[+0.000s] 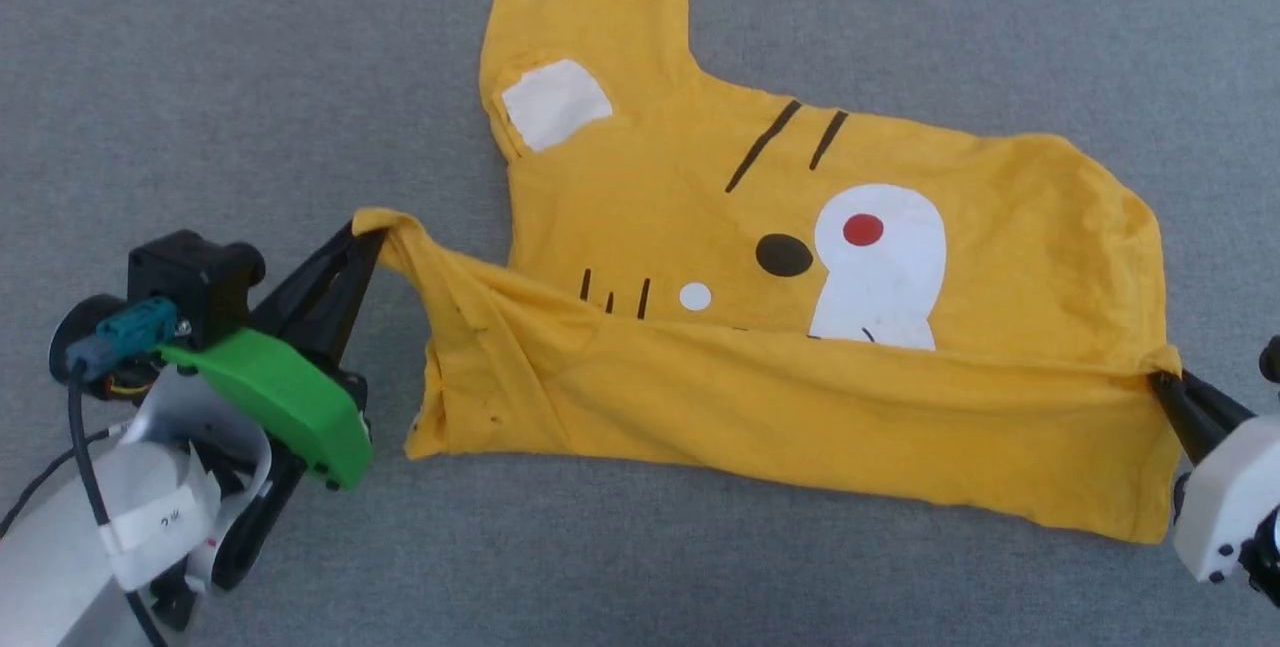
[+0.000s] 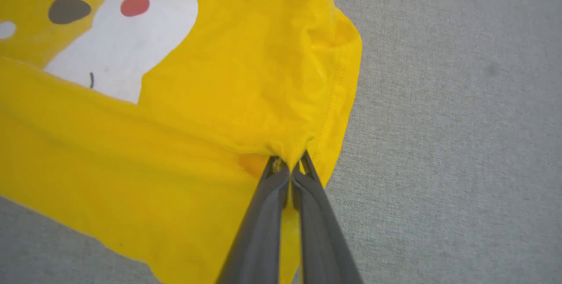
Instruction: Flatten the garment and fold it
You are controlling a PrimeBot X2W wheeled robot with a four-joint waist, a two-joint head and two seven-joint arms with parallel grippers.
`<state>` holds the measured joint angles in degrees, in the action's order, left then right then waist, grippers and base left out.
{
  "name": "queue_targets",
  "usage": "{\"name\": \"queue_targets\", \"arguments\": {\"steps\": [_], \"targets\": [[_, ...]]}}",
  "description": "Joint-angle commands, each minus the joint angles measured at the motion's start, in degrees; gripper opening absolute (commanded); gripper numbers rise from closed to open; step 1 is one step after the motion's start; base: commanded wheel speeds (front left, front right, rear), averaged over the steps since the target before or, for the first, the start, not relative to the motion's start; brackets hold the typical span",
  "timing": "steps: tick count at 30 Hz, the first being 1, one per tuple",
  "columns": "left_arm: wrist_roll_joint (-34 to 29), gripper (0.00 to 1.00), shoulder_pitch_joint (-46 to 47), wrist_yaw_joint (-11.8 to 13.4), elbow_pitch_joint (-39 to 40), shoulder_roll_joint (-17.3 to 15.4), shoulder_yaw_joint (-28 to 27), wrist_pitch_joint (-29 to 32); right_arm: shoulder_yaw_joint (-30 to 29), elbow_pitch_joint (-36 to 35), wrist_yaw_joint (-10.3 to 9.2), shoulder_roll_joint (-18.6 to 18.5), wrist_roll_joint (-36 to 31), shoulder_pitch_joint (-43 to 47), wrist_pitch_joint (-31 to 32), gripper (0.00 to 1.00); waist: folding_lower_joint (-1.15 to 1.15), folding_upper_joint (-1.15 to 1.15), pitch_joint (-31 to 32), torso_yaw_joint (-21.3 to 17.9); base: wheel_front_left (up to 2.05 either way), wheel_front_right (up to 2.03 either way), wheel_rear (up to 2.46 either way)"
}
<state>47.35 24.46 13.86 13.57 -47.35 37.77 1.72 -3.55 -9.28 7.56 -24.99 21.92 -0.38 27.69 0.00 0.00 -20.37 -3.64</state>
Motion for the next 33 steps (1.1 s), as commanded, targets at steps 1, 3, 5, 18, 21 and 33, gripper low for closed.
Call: {"name": "queue_targets", "arguments": {"steps": [1, 3, 5, 18, 21, 33], "targets": [[-0.8, 0.00, 1.4, -0.8, -1.0, 0.9, 0.1, -0.7, 0.4, 1.0, -0.08, -0.3, -0.4, -1.4, -0.2, 0.00, 0.00, 0.00, -1.8, -0.7, 0.00, 0.00, 0.00], [-0.5, 0.00, 2.2, -2.0, -2.9, 2.2, 0.6, -1.1, 1.1, 2.5, -0.08, -0.6, -0.4, -2.4, 0.1, 0.00, 0.00, 0.00, -2.3, -0.6, 0.00, 0.00, 0.00], [-0.5, 0.00, 3.0, -3.3, -5.2, 3.5, 1.5, -1.2, 1.7, 4.2, -0.08, -0.7, -0.2, -3.1, 0.7, 0.00, 0.00, 0.00, -2.7, -0.5, 0.00, 0.00, 0.00], [1.0, 0.60, 6.8, -9.9, -19.5, 10.0, 6.3, 0.9, 3.6, 9.3, -0.08, -0.4, 1.3, -5.4, 3.0, 1.00, 0.00, 0.00, -3.1, -0.2, 0.00, 0.00, 0.00], [1.4, 1.00, 7.3, -10.5, -20.9, 10.8, 6.1, 0.1, 3.3, 9.3, -0.08, -0.2, 1.4, -5.7, 2.7, 1.00, 0.00, 0.00, -2.5, -0.2, 0.00, 0.00, 0.00], [3.2, 1.00, 0.1, -5.6, -18.2, 10.1, 0.2, -11.3, -2.5, 2.5, -0.08, 3.1, -0.4, 0.1, -0.2, 1.00, 0.00, 0.00, 5.4, 0.3, 0.00, 0.00, 0.00]]}}
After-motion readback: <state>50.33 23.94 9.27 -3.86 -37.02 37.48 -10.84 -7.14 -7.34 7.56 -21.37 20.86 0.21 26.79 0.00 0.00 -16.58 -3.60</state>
